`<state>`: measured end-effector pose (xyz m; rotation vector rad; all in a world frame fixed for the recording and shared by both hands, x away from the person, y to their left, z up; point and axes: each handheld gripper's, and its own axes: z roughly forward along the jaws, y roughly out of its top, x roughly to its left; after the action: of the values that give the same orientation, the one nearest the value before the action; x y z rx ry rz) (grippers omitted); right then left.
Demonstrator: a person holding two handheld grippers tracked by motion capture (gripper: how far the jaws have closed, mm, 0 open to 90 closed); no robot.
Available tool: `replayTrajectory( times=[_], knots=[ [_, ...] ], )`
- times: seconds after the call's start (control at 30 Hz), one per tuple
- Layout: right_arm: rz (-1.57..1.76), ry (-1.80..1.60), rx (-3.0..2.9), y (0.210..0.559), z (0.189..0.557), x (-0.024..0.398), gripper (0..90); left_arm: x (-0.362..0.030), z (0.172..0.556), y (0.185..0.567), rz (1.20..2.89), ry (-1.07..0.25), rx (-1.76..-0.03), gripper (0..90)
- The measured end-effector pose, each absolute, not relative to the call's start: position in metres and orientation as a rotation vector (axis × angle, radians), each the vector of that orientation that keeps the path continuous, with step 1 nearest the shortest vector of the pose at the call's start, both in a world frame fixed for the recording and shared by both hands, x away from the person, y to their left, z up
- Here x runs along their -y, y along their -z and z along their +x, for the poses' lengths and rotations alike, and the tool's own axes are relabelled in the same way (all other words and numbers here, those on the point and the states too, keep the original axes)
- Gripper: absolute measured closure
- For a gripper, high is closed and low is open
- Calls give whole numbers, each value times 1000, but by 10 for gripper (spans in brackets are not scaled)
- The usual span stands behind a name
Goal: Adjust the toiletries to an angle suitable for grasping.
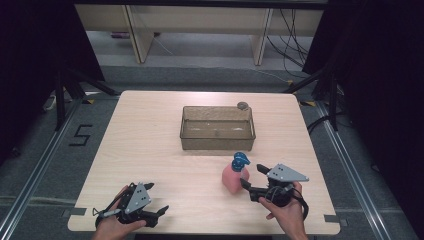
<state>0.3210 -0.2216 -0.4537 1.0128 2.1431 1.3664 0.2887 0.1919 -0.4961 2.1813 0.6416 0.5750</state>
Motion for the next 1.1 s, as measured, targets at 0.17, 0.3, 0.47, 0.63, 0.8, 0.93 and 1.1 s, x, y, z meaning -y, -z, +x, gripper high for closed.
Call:
replayTrajectory(
  times=[0.17, 0.3, 0.47, 0.63, 0.8, 0.93, 1.1],
  knots=[
    [1028, -1374, -2147, 453, 322, 218, 241, -190, 288, 497, 2159, -560, -653, 149],
    [983, -1370, -2142, 452, 325, 217, 240, -191, 288, 496, 2172, -573, -646, 149],
    [1014, -1372, -2158, 451, 325, 212, 240, -190, 288, 497, 2168, -576, -649, 149],
    [983, -1385, -2152, 452, 329, 208, 239, -191, 288, 497, 2170, -570, -645, 148],
    [962, -1386, -2155, 450, 333, 206, 241, -191, 288, 496, 2174, -562, -640, 149],
    [956, -1390, -2154, 450, 334, 204, 244, -191, 288, 496, 2170, -566, -642, 148],
    [931, -1387, -2158, 450, 337, 201, 245, -191, 288, 497, 2164, -564, -646, 148]
  ],
)
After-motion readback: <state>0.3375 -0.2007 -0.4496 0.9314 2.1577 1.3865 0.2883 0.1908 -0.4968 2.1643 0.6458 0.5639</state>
